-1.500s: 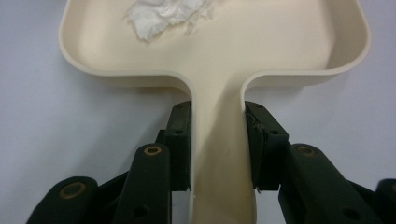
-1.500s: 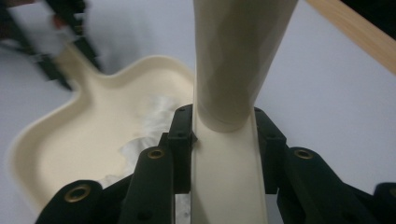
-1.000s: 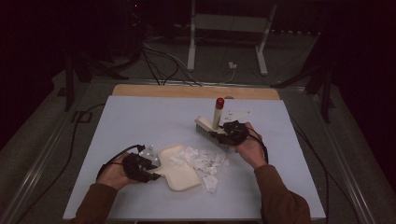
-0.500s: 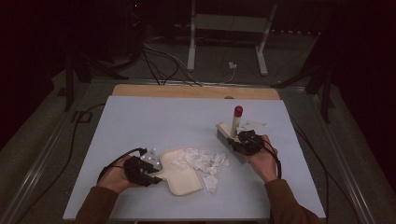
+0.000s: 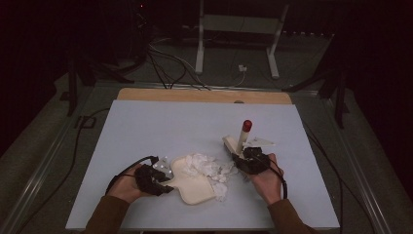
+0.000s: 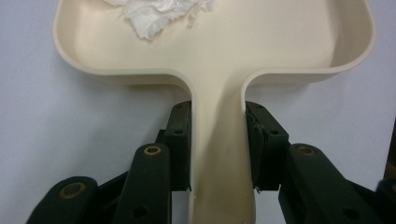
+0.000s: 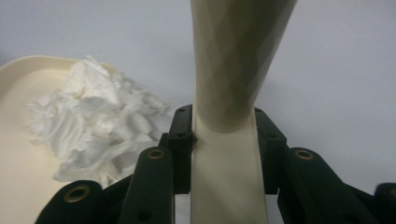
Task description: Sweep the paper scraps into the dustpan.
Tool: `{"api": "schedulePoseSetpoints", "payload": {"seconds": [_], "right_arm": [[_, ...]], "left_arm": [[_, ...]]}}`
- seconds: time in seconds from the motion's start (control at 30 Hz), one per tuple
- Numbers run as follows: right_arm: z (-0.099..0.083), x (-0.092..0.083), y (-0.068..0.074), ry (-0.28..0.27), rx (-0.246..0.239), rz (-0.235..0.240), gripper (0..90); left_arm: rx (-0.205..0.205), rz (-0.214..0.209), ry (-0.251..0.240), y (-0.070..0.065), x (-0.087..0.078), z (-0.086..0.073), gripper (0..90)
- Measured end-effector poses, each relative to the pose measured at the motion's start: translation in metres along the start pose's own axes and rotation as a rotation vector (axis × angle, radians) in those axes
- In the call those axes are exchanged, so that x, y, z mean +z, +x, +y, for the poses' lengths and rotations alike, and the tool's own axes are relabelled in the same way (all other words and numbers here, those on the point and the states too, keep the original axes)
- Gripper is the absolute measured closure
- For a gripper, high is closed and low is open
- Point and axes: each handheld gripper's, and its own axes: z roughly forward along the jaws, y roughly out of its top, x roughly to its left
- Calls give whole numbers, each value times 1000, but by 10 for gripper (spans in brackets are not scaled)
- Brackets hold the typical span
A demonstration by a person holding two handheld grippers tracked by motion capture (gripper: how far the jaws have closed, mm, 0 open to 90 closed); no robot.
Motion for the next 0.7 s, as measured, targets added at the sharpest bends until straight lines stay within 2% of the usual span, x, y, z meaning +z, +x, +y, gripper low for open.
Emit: {"api": "schedulePoseSetpoints", "payload": {"seconds": [0.3, 0.57, 0.7], "right_arm": [[3, 7, 26, 0, -24, -6, 666], [10, 12, 43, 4, -29, 51, 668], [14, 15, 55, 10, -44, 97, 670]], "left_arm": [[-3, 4, 1, 1, 3, 7, 668], [-8, 1, -4, 2, 2, 7, 668], [-12, 6, -5, 2, 1, 6, 668]]}}
